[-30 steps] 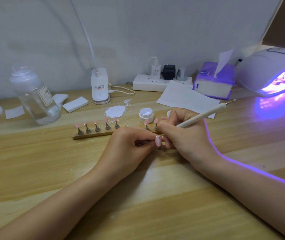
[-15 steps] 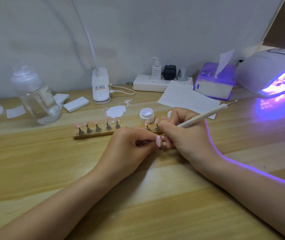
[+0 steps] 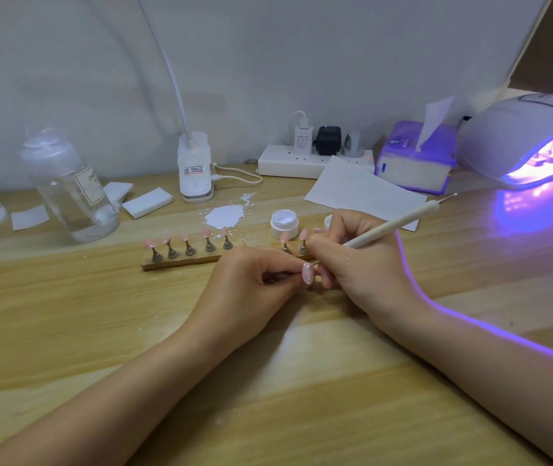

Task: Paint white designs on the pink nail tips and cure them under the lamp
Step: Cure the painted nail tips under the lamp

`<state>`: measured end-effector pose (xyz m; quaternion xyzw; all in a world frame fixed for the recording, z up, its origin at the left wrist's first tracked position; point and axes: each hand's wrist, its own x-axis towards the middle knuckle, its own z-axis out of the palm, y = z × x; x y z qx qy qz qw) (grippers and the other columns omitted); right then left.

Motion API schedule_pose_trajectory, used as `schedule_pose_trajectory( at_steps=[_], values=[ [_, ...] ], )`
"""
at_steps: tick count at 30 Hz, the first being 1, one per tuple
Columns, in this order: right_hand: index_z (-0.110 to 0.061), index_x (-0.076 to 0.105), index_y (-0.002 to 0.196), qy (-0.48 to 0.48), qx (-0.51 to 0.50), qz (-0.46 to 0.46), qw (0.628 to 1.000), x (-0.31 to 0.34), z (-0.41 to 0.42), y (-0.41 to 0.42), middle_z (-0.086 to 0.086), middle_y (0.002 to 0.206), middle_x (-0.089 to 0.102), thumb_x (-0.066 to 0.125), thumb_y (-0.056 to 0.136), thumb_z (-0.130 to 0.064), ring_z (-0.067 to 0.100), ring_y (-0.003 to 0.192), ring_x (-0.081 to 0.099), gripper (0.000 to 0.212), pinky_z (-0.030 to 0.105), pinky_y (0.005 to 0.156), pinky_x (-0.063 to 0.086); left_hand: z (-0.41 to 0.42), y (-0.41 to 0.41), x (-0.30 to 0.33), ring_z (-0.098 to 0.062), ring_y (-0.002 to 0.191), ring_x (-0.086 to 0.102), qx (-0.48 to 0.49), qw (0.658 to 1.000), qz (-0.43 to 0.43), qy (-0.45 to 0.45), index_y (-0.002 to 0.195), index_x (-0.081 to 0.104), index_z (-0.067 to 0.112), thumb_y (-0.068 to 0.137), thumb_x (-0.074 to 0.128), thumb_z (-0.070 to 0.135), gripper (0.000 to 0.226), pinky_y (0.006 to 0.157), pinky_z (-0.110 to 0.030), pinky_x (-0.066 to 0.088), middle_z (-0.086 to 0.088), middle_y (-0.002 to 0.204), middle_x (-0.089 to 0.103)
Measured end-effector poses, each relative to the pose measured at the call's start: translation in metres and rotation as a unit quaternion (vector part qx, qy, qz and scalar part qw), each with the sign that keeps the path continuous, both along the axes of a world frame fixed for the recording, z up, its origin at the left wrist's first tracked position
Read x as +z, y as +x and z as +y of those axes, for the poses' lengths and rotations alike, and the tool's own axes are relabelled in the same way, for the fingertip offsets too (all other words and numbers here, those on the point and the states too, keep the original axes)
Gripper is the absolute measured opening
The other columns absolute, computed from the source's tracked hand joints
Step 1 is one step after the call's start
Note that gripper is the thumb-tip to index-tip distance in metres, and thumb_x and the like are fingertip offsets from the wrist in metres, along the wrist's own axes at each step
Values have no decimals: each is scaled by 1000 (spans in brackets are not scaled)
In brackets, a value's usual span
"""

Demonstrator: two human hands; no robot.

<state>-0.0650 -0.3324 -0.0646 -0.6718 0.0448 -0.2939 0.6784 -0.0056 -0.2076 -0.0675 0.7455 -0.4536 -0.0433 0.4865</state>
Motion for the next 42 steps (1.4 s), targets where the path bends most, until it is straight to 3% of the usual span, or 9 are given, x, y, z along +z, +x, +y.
schedule_pose_trajectory(
  at_steps=[5,12,17,21,27,30,34,39,42],
  values=[
    [-16,35,46,7,2,4,1000,0,-1,0,2,32,41,58,80,4,15,36,54,46,18,43,43,0,0,0,5,75,60,3,1000,1,1,82,76,11,79,68,1,13,75,-24,51,5,79,74],
    [-13,34,50,6,-2,1,1000,0,0,0,2,32,41,59,80,4,14,35,53,42,17,52,49,0,0,0,7,76,60,-1,1000,2,0,82,76,12,79,68,0,15,77,-22,52,7,80,74],
    [-13,34,50,4,-6,1,1000,1,0,0,2,31,41,59,79,3,14,36,53,41,18,50,48,0,1,-1,7,75,60,2,1000,-4,3,81,76,11,79,68,0,14,75,-22,51,7,79,73],
    [-12,34,50,4,-7,-1,1000,1,1,0,3,32,40,59,80,4,14,35,52,42,13,54,47,0,1,-1,7,75,60,3,1000,-9,6,81,76,11,78,68,-1,15,75,-18,51,8,79,73],
    [-13,33,51,50,-8,22,998,4,-1,-2,4,33,40,58,75,0,19,35,51,38,24,44,45,0,2,-2,12,71,55,7,1000,-10,8,85,76,14,79,69,3,14,67,-14,45,11,78,72],
    [-11,33,54,70,-2,24,997,5,-2,-2,5,32,39,59,76,-2,20,34,50,35,28,47,48,0,2,-3,17,69,51,7,1000,-4,6,86,76,14,78,70,4,14,67,-10,42,12,77,71],
    [-10,32,55,82,6,25,996,5,-2,-1,4,32,38,57,78,1,20,33,49,35,30,49,48,0,2,-3,14,72,54,9,1000,4,6,88,76,16,78,70,4,16,70,-15,47,9,81,73],
    [-11,32,52,30,1,14,999,3,-1,-1,-2,31,38,59,77,-1,11,32,51,39,16,46,45,0,2,-2,-3,82,66,4,1000,20,6,86,76,12,80,68,5,12,79,-27,53,4,84,74],
    [-11,32,50,4,4,0,1000,2,0,-1,-2,29,38,57,79,4,5,30,48,41,5,56,45,0,2,-2,-8,84,67,-1,1000,31,3,84,76,11,80,68,5,11,82,-34,53,3,82,74]
  ],
)
